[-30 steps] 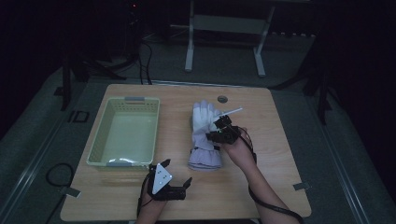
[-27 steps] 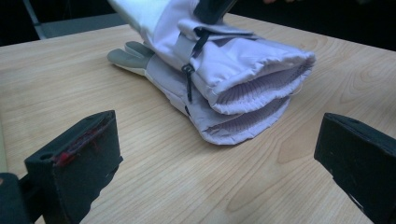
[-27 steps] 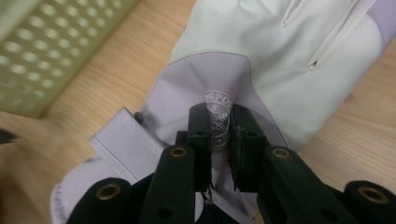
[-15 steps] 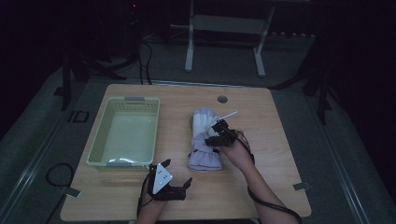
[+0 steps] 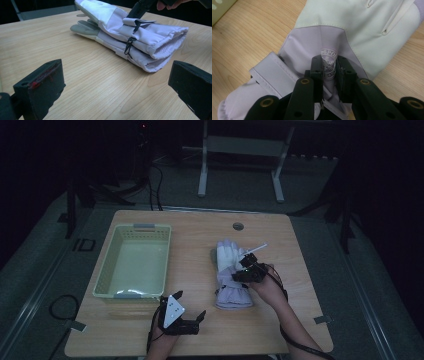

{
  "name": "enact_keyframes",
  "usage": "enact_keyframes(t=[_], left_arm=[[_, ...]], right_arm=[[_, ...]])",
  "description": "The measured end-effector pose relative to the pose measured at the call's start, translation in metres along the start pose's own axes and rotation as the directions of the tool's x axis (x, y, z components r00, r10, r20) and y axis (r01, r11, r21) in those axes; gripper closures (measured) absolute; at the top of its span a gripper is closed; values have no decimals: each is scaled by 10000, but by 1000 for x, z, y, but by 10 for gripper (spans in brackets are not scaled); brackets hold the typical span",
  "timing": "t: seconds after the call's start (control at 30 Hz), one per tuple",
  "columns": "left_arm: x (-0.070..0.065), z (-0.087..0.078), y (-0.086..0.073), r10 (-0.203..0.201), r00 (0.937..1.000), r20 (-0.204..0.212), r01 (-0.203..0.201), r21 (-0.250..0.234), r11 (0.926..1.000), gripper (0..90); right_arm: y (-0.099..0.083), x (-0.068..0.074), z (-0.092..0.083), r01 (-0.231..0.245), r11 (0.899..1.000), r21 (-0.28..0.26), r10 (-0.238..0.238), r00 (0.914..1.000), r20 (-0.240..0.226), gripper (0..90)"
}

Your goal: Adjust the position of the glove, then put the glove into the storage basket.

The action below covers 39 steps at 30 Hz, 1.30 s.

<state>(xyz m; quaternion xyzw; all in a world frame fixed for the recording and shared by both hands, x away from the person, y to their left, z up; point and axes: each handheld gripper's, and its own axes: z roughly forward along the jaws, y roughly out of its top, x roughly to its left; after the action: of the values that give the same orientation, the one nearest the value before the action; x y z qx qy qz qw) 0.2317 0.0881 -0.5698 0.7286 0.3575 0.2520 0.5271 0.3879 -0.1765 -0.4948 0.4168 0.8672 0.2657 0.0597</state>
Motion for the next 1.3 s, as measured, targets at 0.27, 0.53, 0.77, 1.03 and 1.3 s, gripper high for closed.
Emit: enact_keyframes(t=[0.27, 0.53, 0.77, 1.03, 1.3], left_arm=[[-1, 0, 0, 32, 10000, -40, -32, 4, 10000, 2], [0, 0, 0, -34, 10000, 19, 34, -33, 10000, 2], [1, 2, 1, -351, 9994, 51, 351, 100, 9993, 2], [-11, 6, 10, 431, 9979, 492, -476, 948, 9944, 2], [-13, 8, 29, -15, 9978, 664, -65, 1208, 9927, 3]], right_arm=[[-1, 4, 0, -439, 9990, -102, 441, 9988, 196, 752], [-1, 4, -11, -361, 9966, -738, 363, 9993, 21, 688], [-7, 0, -33, 160, 9856, -1681, -146, 9999, 92, 418], [-22, -8, -45, 842, 9618, -2604, -858, 9963, 54, 149], [-43, -18, -53, 1820, 9220, -3418, -1701, 9833, 646, 160]])
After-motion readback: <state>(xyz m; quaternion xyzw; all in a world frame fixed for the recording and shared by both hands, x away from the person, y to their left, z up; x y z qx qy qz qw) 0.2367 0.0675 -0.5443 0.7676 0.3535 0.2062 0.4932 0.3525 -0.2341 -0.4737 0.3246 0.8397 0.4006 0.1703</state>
